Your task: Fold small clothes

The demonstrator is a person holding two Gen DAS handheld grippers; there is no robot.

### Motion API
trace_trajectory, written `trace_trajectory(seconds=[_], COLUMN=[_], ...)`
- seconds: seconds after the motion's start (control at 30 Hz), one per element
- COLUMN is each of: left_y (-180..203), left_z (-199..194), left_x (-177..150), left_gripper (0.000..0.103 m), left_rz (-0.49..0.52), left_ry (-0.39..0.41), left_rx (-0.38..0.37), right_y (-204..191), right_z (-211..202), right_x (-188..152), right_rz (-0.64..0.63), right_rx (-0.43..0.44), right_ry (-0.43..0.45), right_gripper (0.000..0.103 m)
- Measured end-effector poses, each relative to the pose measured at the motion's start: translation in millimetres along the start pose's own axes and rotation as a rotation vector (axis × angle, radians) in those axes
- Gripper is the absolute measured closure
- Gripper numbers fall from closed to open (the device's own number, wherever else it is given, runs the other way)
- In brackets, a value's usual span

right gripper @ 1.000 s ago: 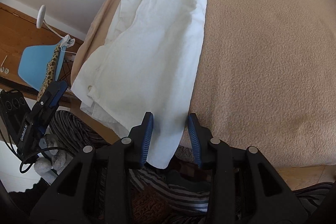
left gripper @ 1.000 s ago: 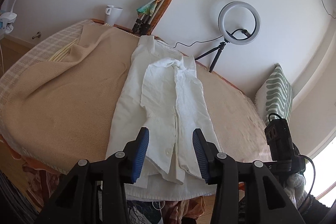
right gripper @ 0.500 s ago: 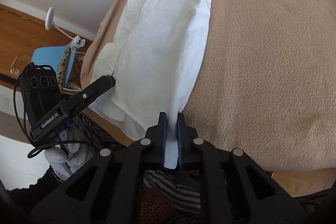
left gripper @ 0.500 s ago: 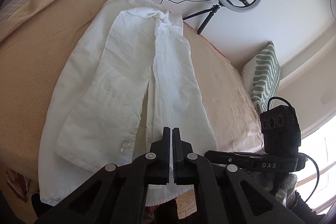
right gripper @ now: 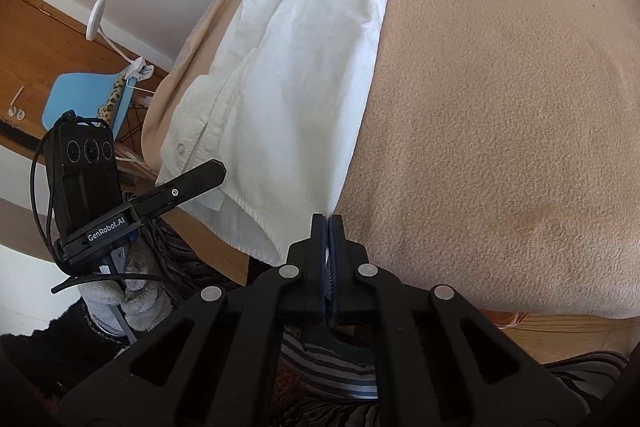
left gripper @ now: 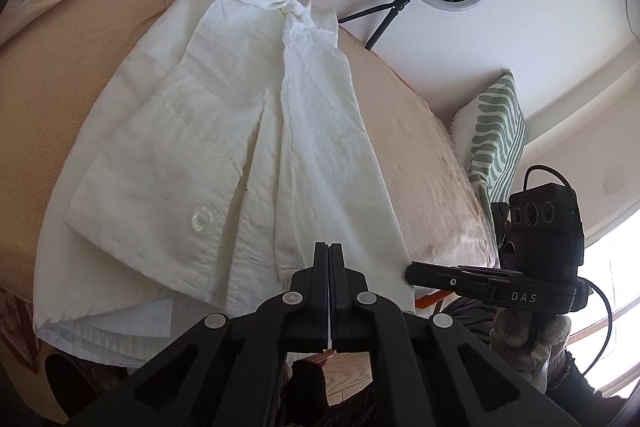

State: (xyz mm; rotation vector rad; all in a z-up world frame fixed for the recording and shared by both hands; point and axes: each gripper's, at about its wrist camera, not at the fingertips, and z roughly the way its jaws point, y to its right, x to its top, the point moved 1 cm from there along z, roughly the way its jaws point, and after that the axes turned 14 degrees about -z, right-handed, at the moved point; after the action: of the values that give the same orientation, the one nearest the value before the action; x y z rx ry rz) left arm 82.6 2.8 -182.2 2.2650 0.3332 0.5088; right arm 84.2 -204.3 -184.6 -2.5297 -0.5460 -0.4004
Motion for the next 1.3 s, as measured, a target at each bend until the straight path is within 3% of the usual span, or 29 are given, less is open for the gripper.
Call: trace_trajectory(seconds=[0.1,0.17,0.23,0.3,0.53,0.67,0.93,1.07,1.3], left_y=[15.2,28.4,42.1,54.5,73.5,75.9,68.6,65.4,54.7], left_z=[-19.3,-29.2,-32.6,-28.3,14.0,37.5,80.5,90.7,104.7], left_x=[1.6,6.5,11.9,17.2,29.8,32.1,35.6,36.0,40.7], left_gripper=[0.103,0.097,0.09,0.09,0.085,0.084,0.084,0.084,0.084], left_rz=[0.088,0.157,0.226,0.288,0.333,0.351,0.365,0.376,0.347], left_ry=[0.041,0.072,0.094,0.106,0.051,0.029,-0.063,-0.071,-0.101], left_rx=[0.016,0.019,0.022,0.027,-0.013,0.001,0.024,0.045,0.076], right_y=[3.8,7.3,14.5,24.2,60.2,78.5,125.6,153.4,197.2], right_z=[-18.0,-31.2,-44.0,-56.1,-76.9,-75.7,-41.1,-13.8,43.2], right_x=[6.9,17.7,33.0,50.5,125.4,165.6,240.7,274.3,318.4], right_rz=[-0.005,-0.008,0.004,0.012,-0.014,-0.052,-0.044,-0.01,0.042], right_rx=[0.021,0.012,0.008,0.003,-0.032,-0.05,-0.067,-0.072,-0.102], right_ry=[0.065,0.114,0.165,0.216,0.293,0.288,0.255,0.248,0.234], right_gripper=[0.099,0.097,0.089,0.073,0.073,0.073,0.072,0.056,0.055])
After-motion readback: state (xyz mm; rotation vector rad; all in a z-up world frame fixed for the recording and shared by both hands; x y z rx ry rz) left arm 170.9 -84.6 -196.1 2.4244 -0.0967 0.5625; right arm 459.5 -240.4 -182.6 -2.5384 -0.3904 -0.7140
